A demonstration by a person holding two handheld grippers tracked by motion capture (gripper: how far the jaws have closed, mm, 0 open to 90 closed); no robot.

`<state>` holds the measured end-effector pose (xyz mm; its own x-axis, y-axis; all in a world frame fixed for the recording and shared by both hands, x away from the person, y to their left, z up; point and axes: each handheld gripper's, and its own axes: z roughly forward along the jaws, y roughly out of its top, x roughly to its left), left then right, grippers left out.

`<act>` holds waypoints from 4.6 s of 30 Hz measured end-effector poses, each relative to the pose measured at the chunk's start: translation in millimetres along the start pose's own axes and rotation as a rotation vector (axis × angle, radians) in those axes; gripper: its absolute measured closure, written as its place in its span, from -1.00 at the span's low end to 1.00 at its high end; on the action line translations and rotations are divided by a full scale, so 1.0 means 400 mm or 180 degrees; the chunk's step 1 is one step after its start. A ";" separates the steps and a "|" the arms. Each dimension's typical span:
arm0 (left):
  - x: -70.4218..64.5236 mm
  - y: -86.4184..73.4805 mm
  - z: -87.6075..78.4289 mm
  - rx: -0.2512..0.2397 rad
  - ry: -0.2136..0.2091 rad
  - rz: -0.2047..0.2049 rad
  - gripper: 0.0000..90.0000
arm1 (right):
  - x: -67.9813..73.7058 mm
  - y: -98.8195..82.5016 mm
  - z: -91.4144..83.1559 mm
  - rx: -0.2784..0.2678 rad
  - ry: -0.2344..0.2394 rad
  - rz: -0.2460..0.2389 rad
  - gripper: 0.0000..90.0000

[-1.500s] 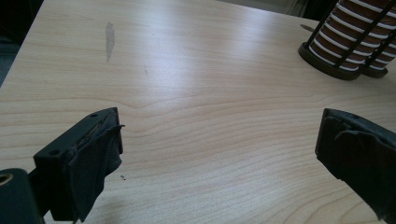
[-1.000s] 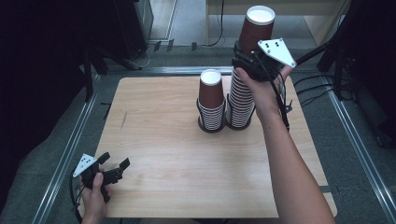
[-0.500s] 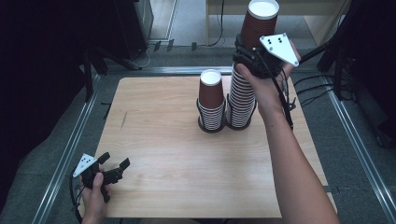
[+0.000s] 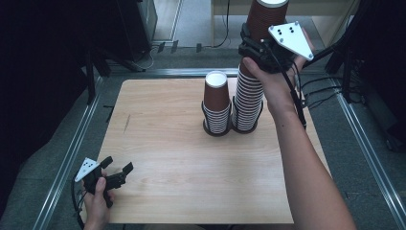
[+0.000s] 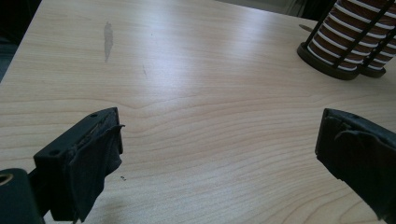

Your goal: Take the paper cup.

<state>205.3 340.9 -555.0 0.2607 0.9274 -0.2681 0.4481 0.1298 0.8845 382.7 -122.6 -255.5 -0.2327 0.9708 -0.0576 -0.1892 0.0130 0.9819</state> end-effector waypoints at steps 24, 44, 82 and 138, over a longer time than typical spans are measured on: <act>0.001 0.000 0.000 0.0005 -0.0009 0.0001 -0.98 | 0.082 0.026 -0.066 0.0016 0.0466 -0.0018 -0.73; -0.003 -0.001 0.001 -0.0004 0.0001 0.0011 -0.98 | 0.129 -0.048 -0.130 0.0144 0.0709 -0.0018 -0.74; -0.006 -0.001 0.003 0.0010 0.0030 0.0050 -0.98 | 0.083 -0.207 -0.278 0.0455 0.0751 0.0050 -0.73; -0.318 0.164 0.135 -0.0174 -0.0527 0.0784 -0.98 | -0.012 -0.454 -0.414 0.0876 0.0466 -0.0007 -0.75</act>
<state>247.8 212.7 -483.4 0.4937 0.8642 -0.0975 0.3085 -0.0692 0.9487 260.3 -169.1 -463.6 -0.3714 0.9261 -0.0657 0.0710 0.0989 0.9926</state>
